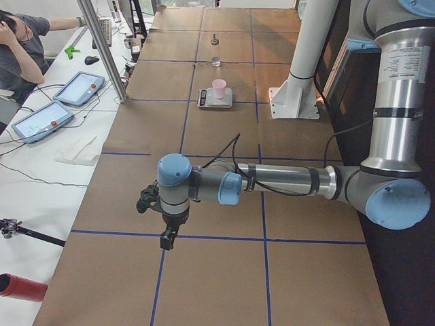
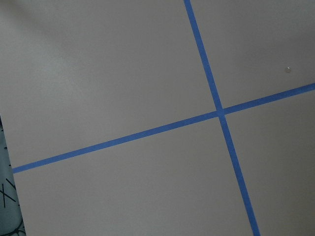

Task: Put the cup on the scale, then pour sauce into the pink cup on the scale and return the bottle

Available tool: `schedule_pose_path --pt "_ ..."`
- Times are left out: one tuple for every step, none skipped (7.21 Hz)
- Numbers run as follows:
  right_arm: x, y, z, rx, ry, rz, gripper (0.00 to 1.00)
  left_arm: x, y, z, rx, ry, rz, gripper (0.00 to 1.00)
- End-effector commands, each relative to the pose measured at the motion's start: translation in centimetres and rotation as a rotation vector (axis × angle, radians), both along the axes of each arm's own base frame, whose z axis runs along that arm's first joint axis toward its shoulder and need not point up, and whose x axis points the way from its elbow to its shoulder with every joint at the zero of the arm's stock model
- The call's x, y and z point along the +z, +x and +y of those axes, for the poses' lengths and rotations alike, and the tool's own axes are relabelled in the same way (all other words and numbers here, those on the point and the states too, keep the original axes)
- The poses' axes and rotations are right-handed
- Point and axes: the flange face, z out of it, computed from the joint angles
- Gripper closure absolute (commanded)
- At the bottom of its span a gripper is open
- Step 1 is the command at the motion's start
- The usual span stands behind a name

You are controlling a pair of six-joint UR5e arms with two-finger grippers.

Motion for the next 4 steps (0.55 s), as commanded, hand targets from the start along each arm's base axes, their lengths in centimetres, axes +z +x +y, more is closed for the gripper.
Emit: schedule_pose_path --pt "-0.09 0.01 -0.01 0.0 0.002 0.0 0.0 -0.01 -0.06 0.01 -0.001 0.0 0.0 0.0" --pt "-0.09 0.01 -0.01 0.001 0.001 0.0 0.0 -0.01 -0.06 0.01 -0.001 0.0 0.0 0.0" --pt "-0.24 0.01 -0.1 0.015 -0.008 0.0 0.0 -0.03 -0.06 0.0 -0.002 0.001 0.0 0.0" --pt "-0.97 -0.06 -0.43 0.075 -0.039 -0.001 0.0 -0.02 -0.06 0.03 -0.017 -0.005 0.002 0.0"
